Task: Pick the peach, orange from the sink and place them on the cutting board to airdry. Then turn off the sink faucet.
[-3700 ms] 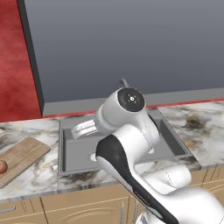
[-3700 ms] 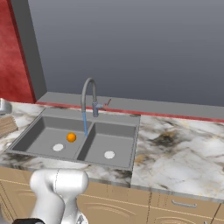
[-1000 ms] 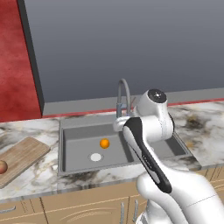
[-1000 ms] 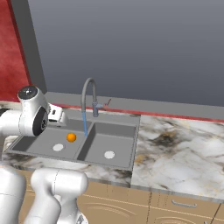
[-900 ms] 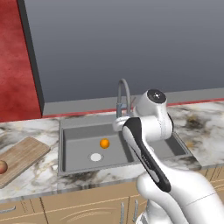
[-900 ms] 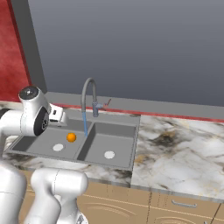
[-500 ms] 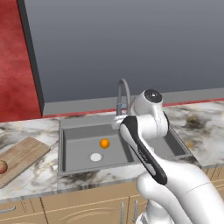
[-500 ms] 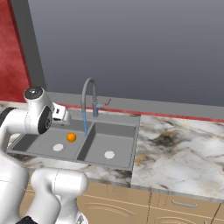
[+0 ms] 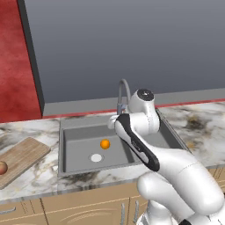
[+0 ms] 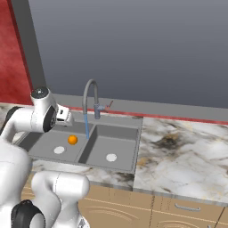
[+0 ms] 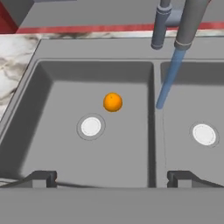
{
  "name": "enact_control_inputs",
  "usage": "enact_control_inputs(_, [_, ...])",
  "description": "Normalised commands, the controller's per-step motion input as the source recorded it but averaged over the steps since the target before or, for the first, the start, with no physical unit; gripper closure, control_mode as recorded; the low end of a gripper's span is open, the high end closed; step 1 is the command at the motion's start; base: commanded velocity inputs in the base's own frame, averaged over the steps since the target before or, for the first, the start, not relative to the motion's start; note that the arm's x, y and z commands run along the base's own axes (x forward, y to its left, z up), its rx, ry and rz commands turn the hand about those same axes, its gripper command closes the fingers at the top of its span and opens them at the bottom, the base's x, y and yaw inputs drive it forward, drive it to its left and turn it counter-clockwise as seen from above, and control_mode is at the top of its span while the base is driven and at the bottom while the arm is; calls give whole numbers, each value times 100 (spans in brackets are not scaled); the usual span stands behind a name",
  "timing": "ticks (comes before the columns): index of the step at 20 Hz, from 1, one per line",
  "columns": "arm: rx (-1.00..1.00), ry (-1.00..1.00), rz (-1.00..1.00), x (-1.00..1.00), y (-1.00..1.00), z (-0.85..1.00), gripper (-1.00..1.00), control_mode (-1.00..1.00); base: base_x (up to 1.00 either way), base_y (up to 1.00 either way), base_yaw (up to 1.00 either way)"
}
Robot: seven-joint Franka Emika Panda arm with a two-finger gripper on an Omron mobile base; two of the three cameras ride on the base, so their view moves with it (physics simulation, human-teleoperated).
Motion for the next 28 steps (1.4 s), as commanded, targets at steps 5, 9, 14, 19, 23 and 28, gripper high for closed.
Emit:
enact_control_inputs(5, [0,5,0,29,0,-29,-100,-100,0,0,0])
enact_control_inputs(9, [0,6,0,33,0,-37,-100,-100,0,0,0])
enact_control_inputs(14, [0,2,0,26,2,-22,-100,-100,0,0,0])
enact_control_inputs(19, [0,0,0,19,10,-26,-100,-100,0,0,0])
enact_control_inputs(23, [0,0,0,18,10,-21,-100,-100,0,0,0])
enact_control_inputs(28, [0,0,0,15,2,-25,-100,-100,0,0,0])
